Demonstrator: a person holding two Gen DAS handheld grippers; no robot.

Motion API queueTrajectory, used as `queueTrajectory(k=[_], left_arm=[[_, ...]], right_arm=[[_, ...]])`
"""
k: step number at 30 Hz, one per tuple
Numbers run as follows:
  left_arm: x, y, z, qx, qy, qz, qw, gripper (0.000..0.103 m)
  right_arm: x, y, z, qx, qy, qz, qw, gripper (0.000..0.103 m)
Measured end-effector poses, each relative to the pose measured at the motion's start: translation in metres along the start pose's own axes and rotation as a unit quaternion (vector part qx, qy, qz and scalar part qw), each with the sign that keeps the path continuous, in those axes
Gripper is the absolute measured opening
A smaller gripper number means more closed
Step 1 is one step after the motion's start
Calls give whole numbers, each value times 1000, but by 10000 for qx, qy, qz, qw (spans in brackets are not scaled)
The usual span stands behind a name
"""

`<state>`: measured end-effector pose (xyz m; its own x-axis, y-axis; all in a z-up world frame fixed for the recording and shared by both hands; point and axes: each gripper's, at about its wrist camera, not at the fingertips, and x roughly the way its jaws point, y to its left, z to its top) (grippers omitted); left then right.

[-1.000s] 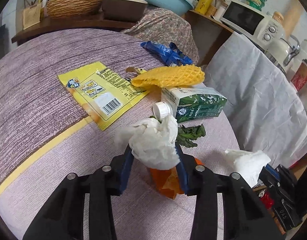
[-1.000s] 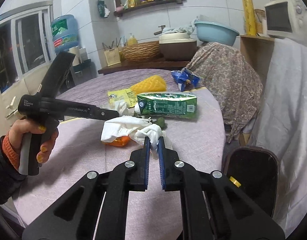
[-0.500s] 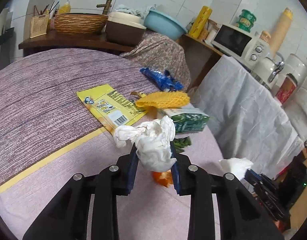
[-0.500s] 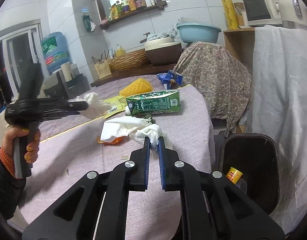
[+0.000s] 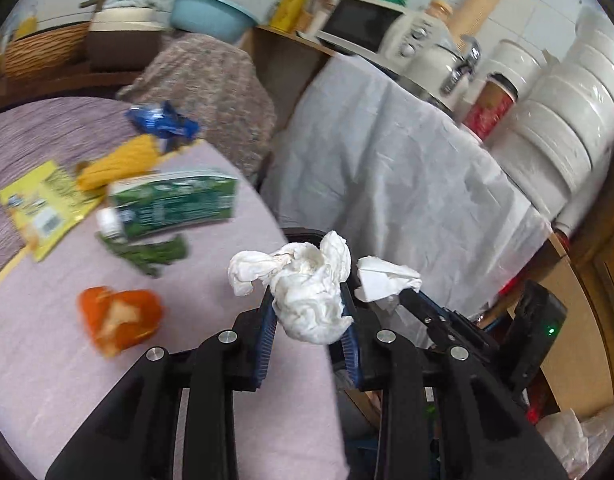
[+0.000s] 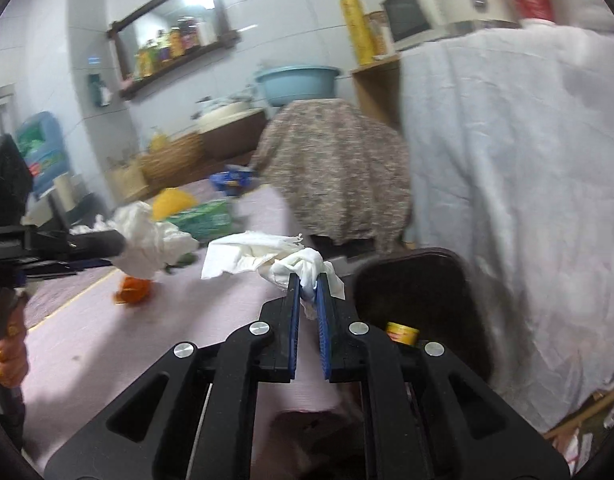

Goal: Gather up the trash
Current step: 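Carry both tissues over the bin and open both tools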

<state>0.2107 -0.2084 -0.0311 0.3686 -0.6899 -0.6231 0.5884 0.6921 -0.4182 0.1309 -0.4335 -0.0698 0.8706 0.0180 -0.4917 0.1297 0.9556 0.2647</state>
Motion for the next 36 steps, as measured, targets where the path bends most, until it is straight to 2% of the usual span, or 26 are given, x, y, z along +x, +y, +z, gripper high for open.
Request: queueTrajectory(k=[2,7,13,17,20,24,27,28,29,30,32,34,36], left_arm=[[25,-15,7,87,174,-64,9998,30],[79,-44,14,375,570,105,9976,30],[139,-68,8,558,1157,178,9916,30],[173,-71,2,423,1513,233,9873,30],[193,-73,0,448,1648,370,9846,30],[212,-75,-3,405,1754,370,9830,33],[218,-78,-5,493,1697,460,9832,42],[219,-79,-5,503,1671,460,9836,48],[219,-79,-5,500,1653,452,9839,56],[217,-79,-5,495,1626,426,9845,59],[216,-80,-4,488,1568,424,9855,70],[212,-81,-2,458,1507,426,9866,74],[204,-82,0,432,1450,344,9879,78]], right_arm=[[3,-21,-4,152,51,-207,9997,9],[22,-71,-22,670,372,-534,9956,9],[48,-101,-46,1014,754,-788,9888,9],[63,-115,-56,1085,918,-929,9855,9],[77,-124,-64,1182,1071,-1021,9819,9],[86,-130,-78,1191,1189,-1107,9795,10],[91,-134,-84,1220,1212,-1143,9784,11],[93,-135,-85,1232,1241,-1161,9777,14],[93,-134,-87,1245,1255,-1173,9772,20],[93,-135,-88,1270,1249,-1182,9769,25],[92,-136,-88,1275,1205,-1254,9765,49],[87,-134,-87,1263,1092,-1317,9771,61],[82,-132,-84,1197,1032,-1330,9784,65]])
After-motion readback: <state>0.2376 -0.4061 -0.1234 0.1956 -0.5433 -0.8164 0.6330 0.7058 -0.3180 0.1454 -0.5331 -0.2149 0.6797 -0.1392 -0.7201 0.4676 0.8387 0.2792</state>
